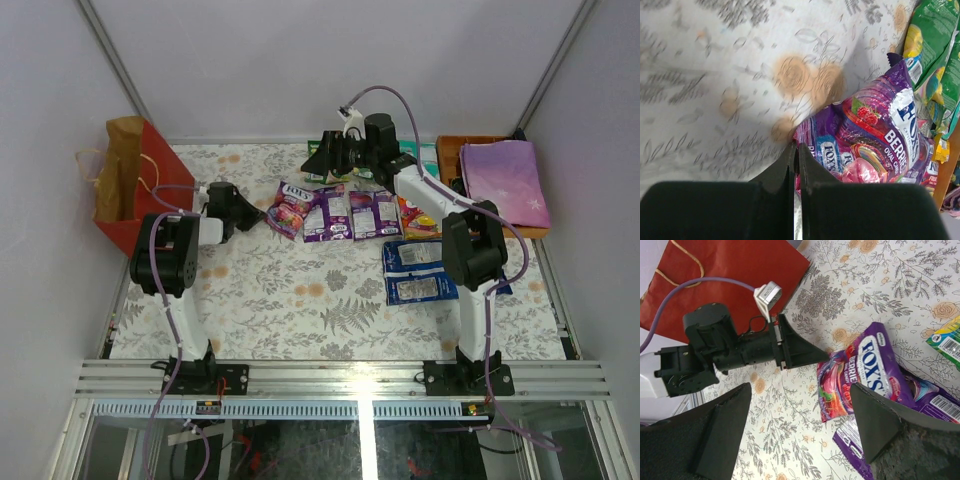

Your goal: Take the snacks out of the paper bag

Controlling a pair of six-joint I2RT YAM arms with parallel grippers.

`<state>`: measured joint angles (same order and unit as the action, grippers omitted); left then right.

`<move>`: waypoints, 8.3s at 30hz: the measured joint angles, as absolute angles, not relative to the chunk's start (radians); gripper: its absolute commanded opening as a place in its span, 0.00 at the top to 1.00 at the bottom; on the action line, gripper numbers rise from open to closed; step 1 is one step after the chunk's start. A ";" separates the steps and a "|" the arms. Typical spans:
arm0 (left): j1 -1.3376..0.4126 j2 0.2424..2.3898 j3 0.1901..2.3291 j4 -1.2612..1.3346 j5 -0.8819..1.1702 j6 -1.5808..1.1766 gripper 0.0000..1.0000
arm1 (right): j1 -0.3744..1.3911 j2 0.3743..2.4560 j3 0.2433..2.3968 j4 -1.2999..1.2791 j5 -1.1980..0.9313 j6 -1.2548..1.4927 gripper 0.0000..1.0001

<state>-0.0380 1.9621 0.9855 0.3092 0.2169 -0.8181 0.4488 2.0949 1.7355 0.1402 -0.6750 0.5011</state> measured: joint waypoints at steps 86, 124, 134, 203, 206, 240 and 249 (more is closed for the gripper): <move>-0.284 1.481 0.979 -0.127 -0.443 -1.285 0.00 | 0.559 2.343 1.951 0.207 -0.801 0.745 0.31; -0.327 1.053 1.438 -0.950 -0.232 -0.456 0.00 | 0.533 2.269 1.853 0.282 -0.832 0.758 0.26; -0.326 1.200 1.670 -1.249 -0.596 -0.418 0.00 | 0.530 2.260 1.854 0.248 -0.798 0.747 0.34; -0.167 1.335 1.542 -1.023 -0.582 -0.315 0.02 | 0.744 2.292 2.012 -0.283 -0.384 -0.109 0.27; -0.164 1.335 1.539 -1.017 -0.581 -0.316 0.08 | 0.709 2.273 2.011 -0.233 -0.345 -0.055 0.56; -0.121 1.438 1.577 -0.953 -0.501 -0.294 0.97 | 0.651 2.305 1.867 -0.181 -0.370 0.100 0.95; -0.112 1.543 1.686 -0.954 -0.477 -0.278 1.00 | 0.567 2.099 1.826 -0.131 -0.379 0.118 0.93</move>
